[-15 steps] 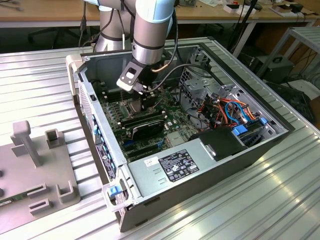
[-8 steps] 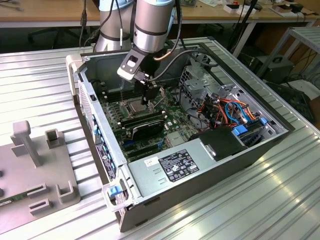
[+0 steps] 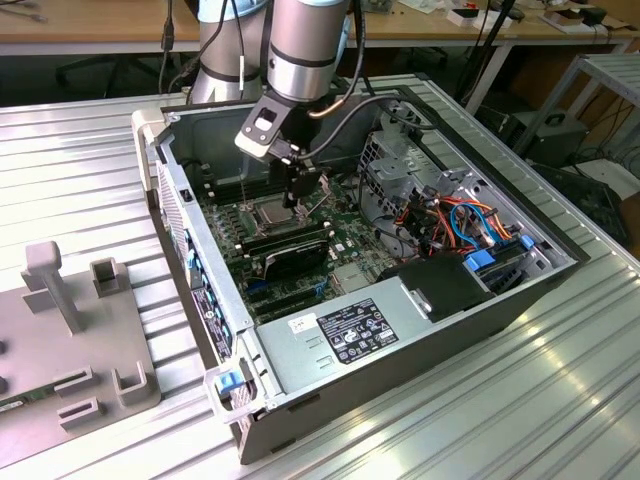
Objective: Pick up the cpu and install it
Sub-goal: 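Place the cpu into insertion slot, then close the cpu cover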
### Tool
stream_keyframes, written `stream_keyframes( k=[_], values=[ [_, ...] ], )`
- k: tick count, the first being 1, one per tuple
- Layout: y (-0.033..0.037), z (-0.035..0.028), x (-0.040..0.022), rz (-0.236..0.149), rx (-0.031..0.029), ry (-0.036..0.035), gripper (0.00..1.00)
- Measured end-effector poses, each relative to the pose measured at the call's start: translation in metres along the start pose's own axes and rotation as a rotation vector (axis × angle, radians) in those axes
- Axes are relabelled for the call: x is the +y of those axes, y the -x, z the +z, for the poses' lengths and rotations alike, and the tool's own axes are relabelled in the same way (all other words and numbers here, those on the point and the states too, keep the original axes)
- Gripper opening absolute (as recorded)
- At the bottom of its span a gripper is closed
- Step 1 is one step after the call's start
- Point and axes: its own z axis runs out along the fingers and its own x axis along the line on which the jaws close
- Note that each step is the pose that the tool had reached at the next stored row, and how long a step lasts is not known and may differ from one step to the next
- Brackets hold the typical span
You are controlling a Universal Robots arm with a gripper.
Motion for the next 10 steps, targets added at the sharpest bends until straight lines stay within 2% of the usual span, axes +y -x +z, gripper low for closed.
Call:
stream_keyframes(
  k=[10],
  values=[
    [0.0023, -0.0001, 0.0000, 0.000, 0.0000, 0.0000, 0.62]
  ],
)
